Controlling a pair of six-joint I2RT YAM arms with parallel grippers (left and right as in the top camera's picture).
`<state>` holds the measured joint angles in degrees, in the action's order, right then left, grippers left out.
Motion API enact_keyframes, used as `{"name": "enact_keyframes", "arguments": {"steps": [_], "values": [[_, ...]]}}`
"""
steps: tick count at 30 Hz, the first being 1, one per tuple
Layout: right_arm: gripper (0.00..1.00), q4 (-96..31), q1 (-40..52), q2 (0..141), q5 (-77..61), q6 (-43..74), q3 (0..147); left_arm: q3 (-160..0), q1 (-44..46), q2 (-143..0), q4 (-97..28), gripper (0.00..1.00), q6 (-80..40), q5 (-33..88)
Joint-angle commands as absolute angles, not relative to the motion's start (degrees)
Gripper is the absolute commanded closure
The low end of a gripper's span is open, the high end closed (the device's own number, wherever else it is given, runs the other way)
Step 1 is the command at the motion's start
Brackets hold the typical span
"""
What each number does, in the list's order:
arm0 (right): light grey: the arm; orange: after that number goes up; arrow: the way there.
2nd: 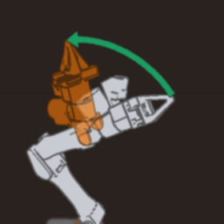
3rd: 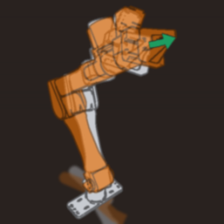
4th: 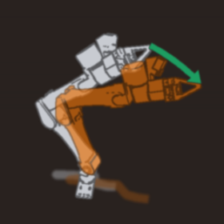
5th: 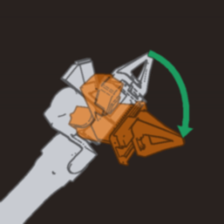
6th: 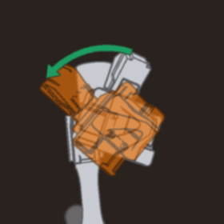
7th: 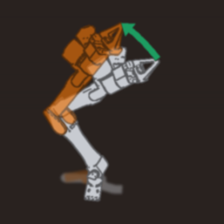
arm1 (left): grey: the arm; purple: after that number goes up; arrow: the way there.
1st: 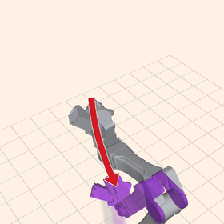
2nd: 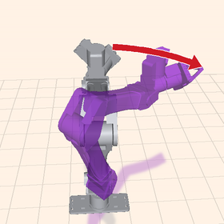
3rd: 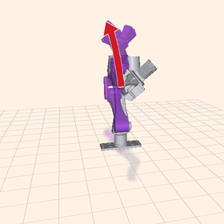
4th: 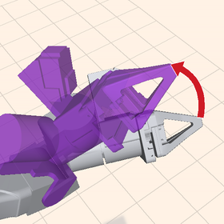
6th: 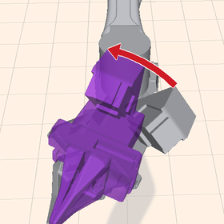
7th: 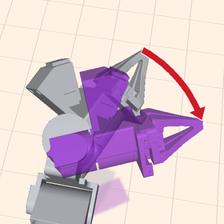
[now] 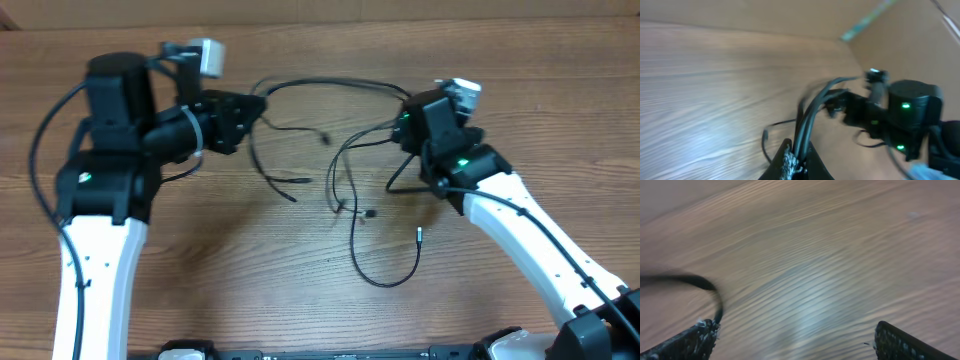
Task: Untangle cables
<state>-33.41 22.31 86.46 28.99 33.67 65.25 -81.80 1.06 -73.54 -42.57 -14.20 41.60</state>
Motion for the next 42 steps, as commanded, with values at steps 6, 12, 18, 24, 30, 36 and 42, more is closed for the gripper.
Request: {"name": "enact_keyframes", "arguments": {"steps": [6, 12, 18, 24, 30, 36, 42], "values": [[0.0, -33.71, 17.06, 86.43, 28.8, 38.52, 65.98, -82.76, -7.16, -70.17, -44.71, 0.96, -13.1, 33.15], [0.0, -29.39, 17.47, 86.43, 8.95, 24.25, 65.98, -82.76, -7.05, -71.99, -47.13, 0.96, -12.12, 32.4], [0.03, -34.09, 17.65, 86.41, 4.89, 21.5, 65.98, -82.76, -7.05, -74.5, -51.4, 0.96, -10.15, 28.84], [0.0, -38.35, 17.47, 86.02, -1.37, 20.91, 66.0, -82.76, -7.05, -75.88, -55.57, 0.93, -10.02, 24.75], [0.0, -40.14, 16.25, 85.82, -10.63, 20.91, 66.04, -82.76, -6.37, -76.25, -57.23, 0.43, -9.34, 25.1], [0.0, -42.24, 13.72, 85.54, -12.8, 20.95, 66.04, -82.76, -2.66, -76.25, -57.21, 0.28, -5.98, 24.97], [0.0, -48.45, 9.06, 84.82, -12.8, 20.91, 66.08, -82.67, 2.26, -77.38, -57.19, 0.26, -4.34, 20.69]]}}
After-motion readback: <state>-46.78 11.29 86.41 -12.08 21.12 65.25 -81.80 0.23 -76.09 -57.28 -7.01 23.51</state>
